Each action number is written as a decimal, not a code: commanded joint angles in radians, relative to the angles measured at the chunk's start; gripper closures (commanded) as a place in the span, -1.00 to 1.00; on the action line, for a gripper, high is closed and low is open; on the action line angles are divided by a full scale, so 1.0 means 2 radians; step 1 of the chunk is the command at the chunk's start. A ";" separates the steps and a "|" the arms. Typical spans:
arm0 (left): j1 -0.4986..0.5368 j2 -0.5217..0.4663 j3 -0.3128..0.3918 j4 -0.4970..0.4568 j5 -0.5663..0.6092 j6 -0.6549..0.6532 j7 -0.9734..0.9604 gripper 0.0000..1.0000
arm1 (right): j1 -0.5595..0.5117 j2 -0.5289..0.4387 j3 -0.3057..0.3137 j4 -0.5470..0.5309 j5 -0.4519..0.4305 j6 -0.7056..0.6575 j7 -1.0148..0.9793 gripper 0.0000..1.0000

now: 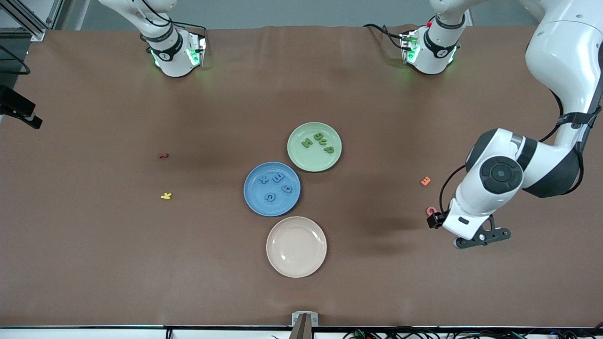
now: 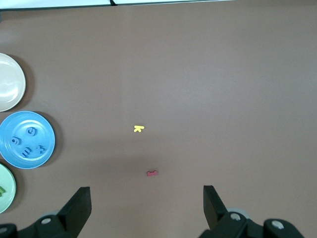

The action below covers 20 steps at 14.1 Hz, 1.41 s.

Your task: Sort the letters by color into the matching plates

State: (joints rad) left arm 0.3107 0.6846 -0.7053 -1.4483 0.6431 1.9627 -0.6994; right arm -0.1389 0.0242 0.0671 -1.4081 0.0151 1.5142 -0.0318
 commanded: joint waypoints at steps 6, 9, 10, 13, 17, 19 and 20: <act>-0.135 -0.170 0.244 -0.001 -0.246 -0.081 0.127 -0.99 | -0.007 0.002 0.004 0.009 -0.004 -0.003 -0.004 -1.00; -0.147 -0.225 0.277 -0.004 -0.254 -0.151 0.172 -0.99 | -0.009 0.002 0.004 0.013 -0.004 -0.003 -0.004 -1.00; -0.153 -0.248 0.289 -0.011 -0.264 -0.168 0.197 -0.99 | -0.011 0.002 0.004 0.014 -0.004 -0.004 -0.004 -1.00; -0.162 -0.312 0.330 -0.051 -0.315 -0.188 0.243 -0.99 | -0.011 0.002 0.005 0.014 -0.004 -0.004 -0.004 -1.00; -0.152 -0.367 0.330 -0.091 -0.316 -0.189 0.310 -0.99 | -0.012 0.002 0.005 0.014 -0.004 -0.004 -0.004 -1.00; -0.152 -0.374 0.329 -0.092 -0.316 -0.193 0.310 -1.00 | -0.012 0.002 0.005 0.015 -0.004 -0.004 -0.004 -1.00; -0.153 -0.374 0.328 -0.088 -0.316 -0.194 0.310 -0.99 | -0.012 0.002 0.005 0.015 -0.004 -0.005 -0.004 -1.00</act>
State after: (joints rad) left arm 0.0040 -0.0367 -0.0482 -1.6015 0.0278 1.5744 -0.0998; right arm -0.1447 0.0242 0.0648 -1.3980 0.0144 1.5143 -0.0318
